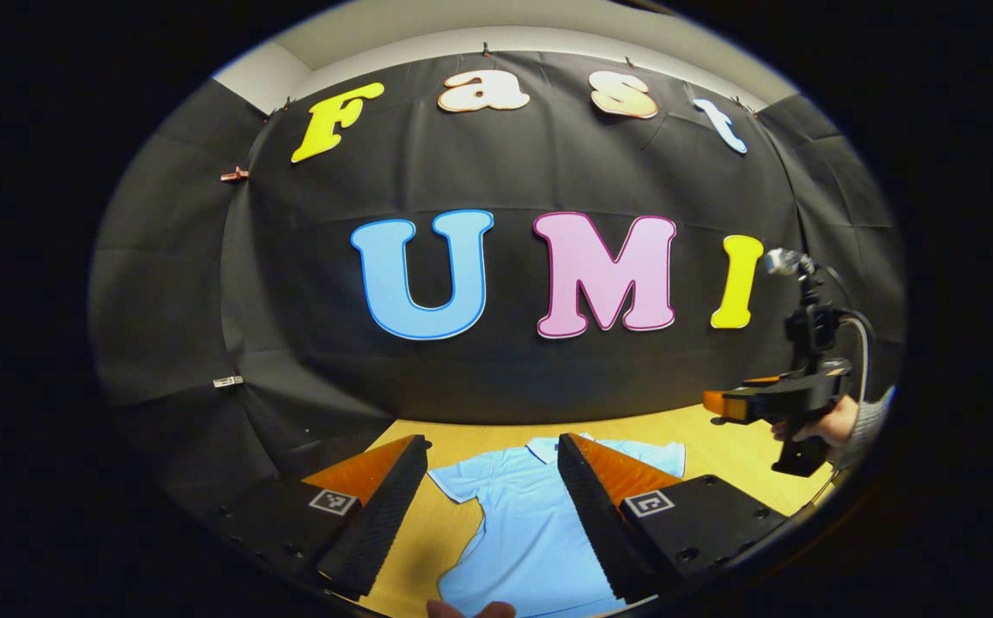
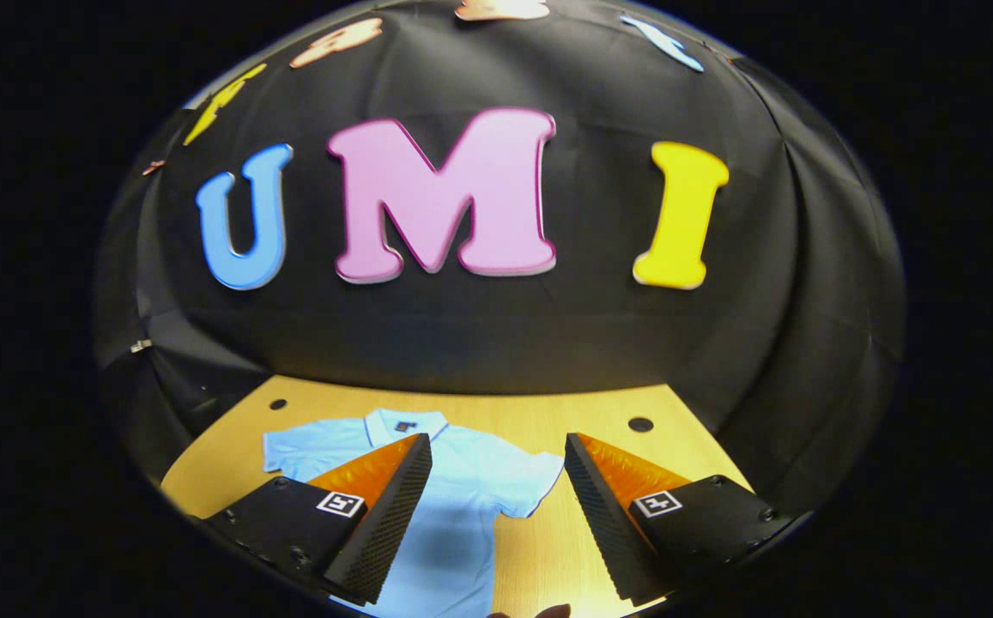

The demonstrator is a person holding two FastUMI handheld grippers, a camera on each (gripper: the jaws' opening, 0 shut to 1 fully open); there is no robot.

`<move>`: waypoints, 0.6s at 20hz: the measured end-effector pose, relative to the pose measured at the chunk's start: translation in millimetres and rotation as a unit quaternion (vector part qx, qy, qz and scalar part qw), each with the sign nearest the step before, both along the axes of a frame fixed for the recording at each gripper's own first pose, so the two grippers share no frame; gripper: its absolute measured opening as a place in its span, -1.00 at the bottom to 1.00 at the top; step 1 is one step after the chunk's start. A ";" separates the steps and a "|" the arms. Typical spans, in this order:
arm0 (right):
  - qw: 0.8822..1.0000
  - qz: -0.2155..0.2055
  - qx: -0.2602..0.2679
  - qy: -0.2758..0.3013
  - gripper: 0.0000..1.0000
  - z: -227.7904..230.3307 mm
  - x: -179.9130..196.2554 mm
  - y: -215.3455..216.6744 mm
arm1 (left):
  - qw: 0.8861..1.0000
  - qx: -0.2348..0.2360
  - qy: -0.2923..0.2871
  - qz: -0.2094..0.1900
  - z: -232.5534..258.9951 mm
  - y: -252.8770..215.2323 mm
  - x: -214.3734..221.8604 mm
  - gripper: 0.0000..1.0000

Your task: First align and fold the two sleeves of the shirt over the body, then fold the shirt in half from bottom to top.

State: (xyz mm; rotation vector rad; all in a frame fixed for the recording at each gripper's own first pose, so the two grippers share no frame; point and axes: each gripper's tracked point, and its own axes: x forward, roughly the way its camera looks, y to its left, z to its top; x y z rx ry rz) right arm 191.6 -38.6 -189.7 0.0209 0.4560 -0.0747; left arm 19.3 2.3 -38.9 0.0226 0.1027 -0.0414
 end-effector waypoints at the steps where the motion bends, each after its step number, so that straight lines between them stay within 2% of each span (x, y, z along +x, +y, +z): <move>1: 1.000 -0.008 0.001 0.014 0.95 -18.3 15.0 -7.6 | 1.000 0.002 0.003 0.005 -2.4 0.1 -0.7 0.94; 4: 0.998 -0.032 0.004 0.054 0.95 -73.5 53.0 -30.8 | 1.000 0.009 0.017 0.018 -10.1 0.7 -2.0 0.94; 7: 0.995 -0.046 -0.003 0.092 0.94 -124.1 75.1 -46.8 | 0.999 0.013 0.028 0.029 -17.5 0.2 -1.3 0.94; 12: 0.989 -0.044 -0.020 0.141 0.94 -186.6 98.1 -52.2 | 0.998 0.013 0.045 0.047 -27.0 0.7 1.6 0.94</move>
